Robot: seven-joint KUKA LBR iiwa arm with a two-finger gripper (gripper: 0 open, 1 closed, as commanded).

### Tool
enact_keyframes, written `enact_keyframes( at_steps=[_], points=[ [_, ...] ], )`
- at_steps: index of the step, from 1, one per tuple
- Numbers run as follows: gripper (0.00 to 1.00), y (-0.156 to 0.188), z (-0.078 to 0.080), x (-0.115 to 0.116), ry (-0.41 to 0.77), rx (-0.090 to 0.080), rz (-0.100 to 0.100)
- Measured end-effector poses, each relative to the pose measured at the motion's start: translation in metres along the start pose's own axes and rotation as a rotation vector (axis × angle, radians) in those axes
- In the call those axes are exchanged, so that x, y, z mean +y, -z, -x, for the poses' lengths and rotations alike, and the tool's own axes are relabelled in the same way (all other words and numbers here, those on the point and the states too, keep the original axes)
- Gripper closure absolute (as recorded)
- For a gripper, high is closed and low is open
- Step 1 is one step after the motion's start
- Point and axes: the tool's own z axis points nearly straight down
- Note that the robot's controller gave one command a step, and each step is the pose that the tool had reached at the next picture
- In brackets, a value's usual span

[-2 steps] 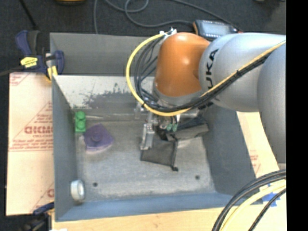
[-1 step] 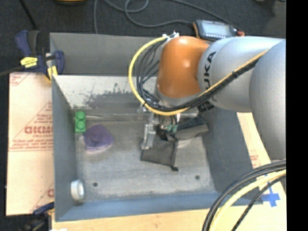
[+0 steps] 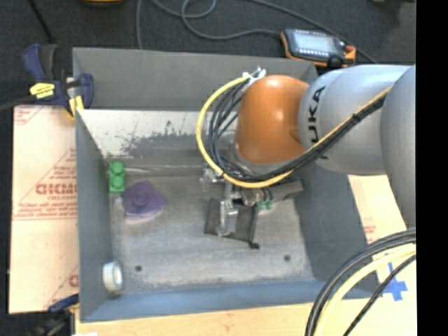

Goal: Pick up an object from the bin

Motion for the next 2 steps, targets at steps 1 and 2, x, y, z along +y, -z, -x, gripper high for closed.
enact_keyframes(
  at_steps=[1,2],
  points=[
    [0.0,-0.049,-0.029,-0.022,-0.037,-0.004,0.001],
    [0.0,-0.068,-0.007,-0.061,-0.019,0.007,0.001]
  ],
)
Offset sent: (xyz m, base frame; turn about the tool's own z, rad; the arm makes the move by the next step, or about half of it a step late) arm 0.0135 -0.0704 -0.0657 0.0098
